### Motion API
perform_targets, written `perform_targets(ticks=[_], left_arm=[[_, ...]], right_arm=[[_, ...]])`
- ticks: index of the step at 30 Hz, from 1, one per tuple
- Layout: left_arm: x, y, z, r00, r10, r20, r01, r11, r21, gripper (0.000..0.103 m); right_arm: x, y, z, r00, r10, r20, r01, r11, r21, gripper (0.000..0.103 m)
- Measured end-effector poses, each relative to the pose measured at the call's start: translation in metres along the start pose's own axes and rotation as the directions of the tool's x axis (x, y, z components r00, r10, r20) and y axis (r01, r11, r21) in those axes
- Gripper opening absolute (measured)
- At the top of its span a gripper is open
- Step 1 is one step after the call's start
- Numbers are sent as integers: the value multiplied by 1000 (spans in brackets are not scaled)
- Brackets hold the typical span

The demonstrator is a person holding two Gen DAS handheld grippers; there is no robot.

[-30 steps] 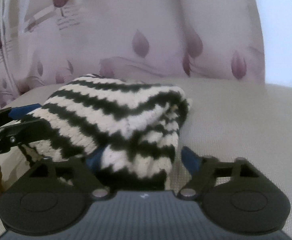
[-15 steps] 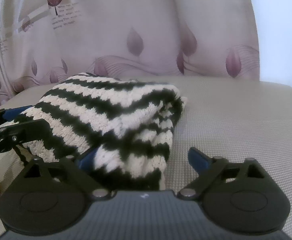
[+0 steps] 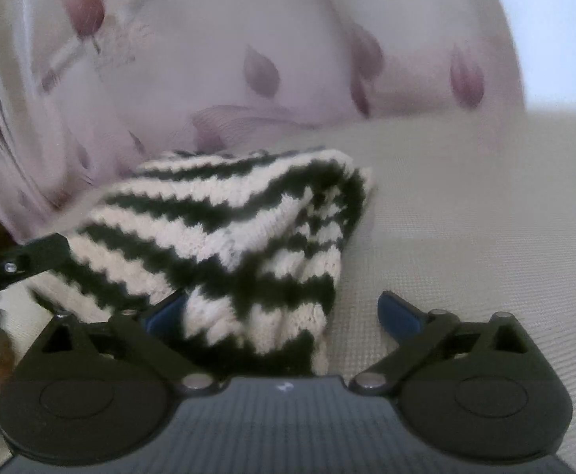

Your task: Fold small clothes

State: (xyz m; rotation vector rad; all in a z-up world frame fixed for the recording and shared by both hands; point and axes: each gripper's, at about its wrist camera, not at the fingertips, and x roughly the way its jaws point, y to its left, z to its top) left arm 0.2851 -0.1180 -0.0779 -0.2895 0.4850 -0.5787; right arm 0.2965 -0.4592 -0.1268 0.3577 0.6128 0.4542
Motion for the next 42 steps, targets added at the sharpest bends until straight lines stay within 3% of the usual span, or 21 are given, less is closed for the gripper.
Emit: perform_targets(ticks=[4, 8, 13, 16, 21, 25, 34, 42], left_arm=[[21, 44, 25, 984, -140, -106, 115, 970, -216, 103], [50, 60, 32, 963, -188, -191, 143, 964, -226, 103], [79, 73, 26, 934, -263, -242, 199, 945, -259, 100], [90, 86, 19, 917, -316, -242, 232, 918, -321, 90], [93, 85, 19, 920, -310, -240, 232, 924, -305, 81], [96, 84, 20, 922, -301, -242, 218, 922, -319, 73], [77, 78, 19, 947, -264, -185, 201, 932, -300, 59], [37, 64, 21, 952, -260, -163, 205, 934, -293, 57]], right_arm=[[-4, -30, 20, 997, 79, 5, -79, 990, 118, 102], [13, -43, 39, 993, 109, -52, -101, 984, 148, 102], [46, -24, 46, 972, 160, -171, -156, 987, 40, 103], [60, -15, 50, 962, 195, -188, -199, 980, 1, 103], [77, -6, 50, 958, 243, -149, -245, 970, 10, 96], [82, -7, 51, 957, 262, -127, -257, 965, 59, 79], [73, 1, 43, 968, 240, -75, -233, 968, 89, 67], [52, 17, 30, 961, 277, -13, -273, 953, 133, 65]])
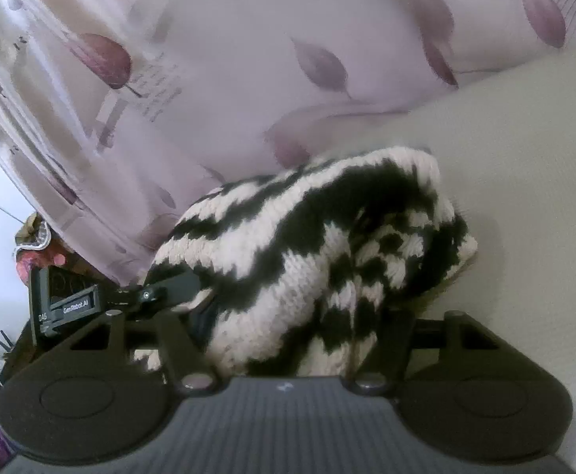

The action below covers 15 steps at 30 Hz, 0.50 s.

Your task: Fold small clothes

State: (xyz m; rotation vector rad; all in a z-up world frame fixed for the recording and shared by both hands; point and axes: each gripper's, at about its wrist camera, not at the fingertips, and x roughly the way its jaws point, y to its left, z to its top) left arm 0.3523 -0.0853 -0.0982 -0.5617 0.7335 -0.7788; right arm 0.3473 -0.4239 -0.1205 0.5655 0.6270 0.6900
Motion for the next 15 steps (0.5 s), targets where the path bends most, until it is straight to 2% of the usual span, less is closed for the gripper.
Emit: perform_targets(ticks=[8, 15], left_arm=[[-61, -25, -8, 999, 30, 40, -31, 999, 13, 57], [-123, -51, -34, 997, 65, 52, -68, 995, 66, 57]], right_arm=[[-14, 54, -18, 998, 61, 22, -61, 998, -2, 64], [-31, 102, -56, 995, 104, 10, -104, 995, -11, 64]])
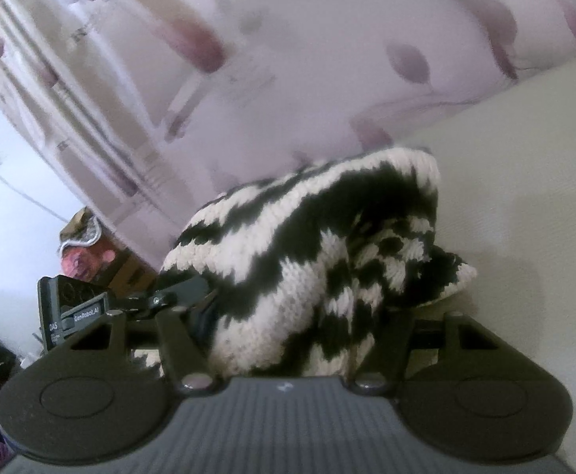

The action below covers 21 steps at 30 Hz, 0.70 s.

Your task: Fold small clothes

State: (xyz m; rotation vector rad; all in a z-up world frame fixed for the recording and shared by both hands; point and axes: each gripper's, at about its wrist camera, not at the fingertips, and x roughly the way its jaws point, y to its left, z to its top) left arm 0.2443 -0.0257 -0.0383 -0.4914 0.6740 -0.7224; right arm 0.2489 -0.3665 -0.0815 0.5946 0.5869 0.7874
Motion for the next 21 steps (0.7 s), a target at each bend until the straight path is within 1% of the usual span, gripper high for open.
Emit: perform_targets(ticks=[3, 8, 14, 21], left_arm=[[-26, -6, -14, 1000, 12, -1, -12, 1000, 4, 57], [-57, -11, -31, 999, 35, 1, -35, 999, 17, 57], [-81, -8, -50, 998, 58, -4, -57, 998, 32, 57], [-89, -2, -64, 996, 90, 0, -90, 993, 71, 57]], right_arm=[[-5, 16, -19, 1000, 17, -4, -17, 1000, 2, 64], [-8, 37, -45, 999, 34, -7, -34, 999, 10, 64], [-7, 48, -72, 999, 31, -13, -31, 999, 26, 64], [1, 52, -88, 999, 13, -31, -12, 1000, 26, 64]])
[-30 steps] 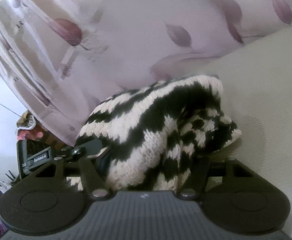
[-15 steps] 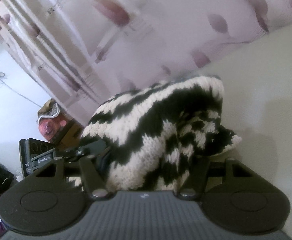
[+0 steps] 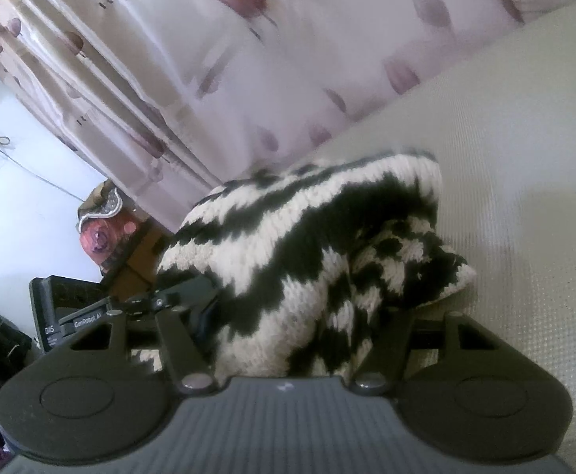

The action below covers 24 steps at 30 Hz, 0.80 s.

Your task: Fold small clothes

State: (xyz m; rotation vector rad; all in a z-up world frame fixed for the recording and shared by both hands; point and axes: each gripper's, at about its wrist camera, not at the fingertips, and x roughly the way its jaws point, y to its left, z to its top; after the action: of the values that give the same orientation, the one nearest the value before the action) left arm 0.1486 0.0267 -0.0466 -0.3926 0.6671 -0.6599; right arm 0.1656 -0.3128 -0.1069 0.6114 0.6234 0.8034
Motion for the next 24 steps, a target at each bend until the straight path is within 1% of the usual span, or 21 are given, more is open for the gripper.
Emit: perform_targets(ticks=[9, 14, 19, 24], left_arm=[[6, 5, -9, 998, 57, -3, -57, 998, 31, 58], [11, 2, -12, 995, 99, -5, -98, 993, 65, 60], [14, 1, -18, 990, 140, 7, -140, 987, 81, 63], [16, -6, -23, 981, 195, 26, -196, 974, 115, 67]], right_arm=[[9, -8, -5, 999, -31, -21, 31, 1000, 4, 64], [11, -18, -9, 998, -46, -29, 47, 999, 12, 64], [12, -17, -12, 996, -78, -34, 77, 997, -21, 64], [15, -12, -16, 992, -121, -36, 118, 991, -70, 66]])
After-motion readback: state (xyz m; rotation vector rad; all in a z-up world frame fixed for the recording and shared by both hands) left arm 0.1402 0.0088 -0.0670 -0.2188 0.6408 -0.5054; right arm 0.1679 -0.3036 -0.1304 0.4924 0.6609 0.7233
